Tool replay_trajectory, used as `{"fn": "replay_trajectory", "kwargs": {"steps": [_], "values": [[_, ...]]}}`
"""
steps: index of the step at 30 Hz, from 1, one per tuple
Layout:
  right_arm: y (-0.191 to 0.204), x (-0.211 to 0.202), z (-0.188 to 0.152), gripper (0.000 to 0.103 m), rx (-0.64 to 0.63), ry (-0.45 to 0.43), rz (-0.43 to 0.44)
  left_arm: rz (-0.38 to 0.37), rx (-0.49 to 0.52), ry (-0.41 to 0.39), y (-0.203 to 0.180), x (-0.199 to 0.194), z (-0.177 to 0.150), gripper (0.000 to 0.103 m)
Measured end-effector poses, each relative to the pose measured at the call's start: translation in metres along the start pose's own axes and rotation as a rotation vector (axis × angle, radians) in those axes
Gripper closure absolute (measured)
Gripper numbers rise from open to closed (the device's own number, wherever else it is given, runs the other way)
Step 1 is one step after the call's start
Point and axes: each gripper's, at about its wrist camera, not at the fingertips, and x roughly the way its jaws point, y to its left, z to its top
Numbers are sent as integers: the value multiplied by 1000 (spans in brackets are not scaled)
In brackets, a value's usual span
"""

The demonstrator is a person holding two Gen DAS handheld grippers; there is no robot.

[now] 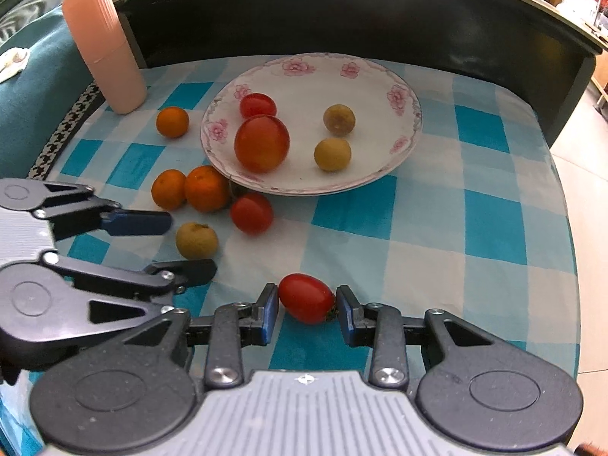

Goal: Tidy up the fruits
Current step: 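Close the right tool on the red cherry tomato, then close the left tool on a yellow-brown round fruit while the right holds the tomato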

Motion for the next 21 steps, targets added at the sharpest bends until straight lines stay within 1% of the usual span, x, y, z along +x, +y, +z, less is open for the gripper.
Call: {"fn": "replay_trajectory", "kwargs": {"steps": [1, 2, 3, 4, 5, 16, 21], "values": [[-1, 0, 0, 56, 2, 0, 2, 2, 3, -4, -1, 0, 1, 52], [-1, -1, -1, 56, 4, 0, 2, 4, 4, -7, -1, 1, 1, 52], [-2, -1, -1, 56, 5, -1, 3, 1, 0, -11, -1, 1, 2, 56], [-2, -1, -1, 56, 5, -2, 2, -7, -6, -15, -1, 0, 2, 64], [-2, -2, -1, 56, 5, -3, 1, -9, -6, -15, -2, 0, 2, 67], [0, -3, -1, 56, -8, -8, -8, 19, 19, -3, -6, -9, -3, 67], [9, 0, -2, 56, -46, 1, 5, 30, 15, 1, -3, -21, -12, 67]]}}
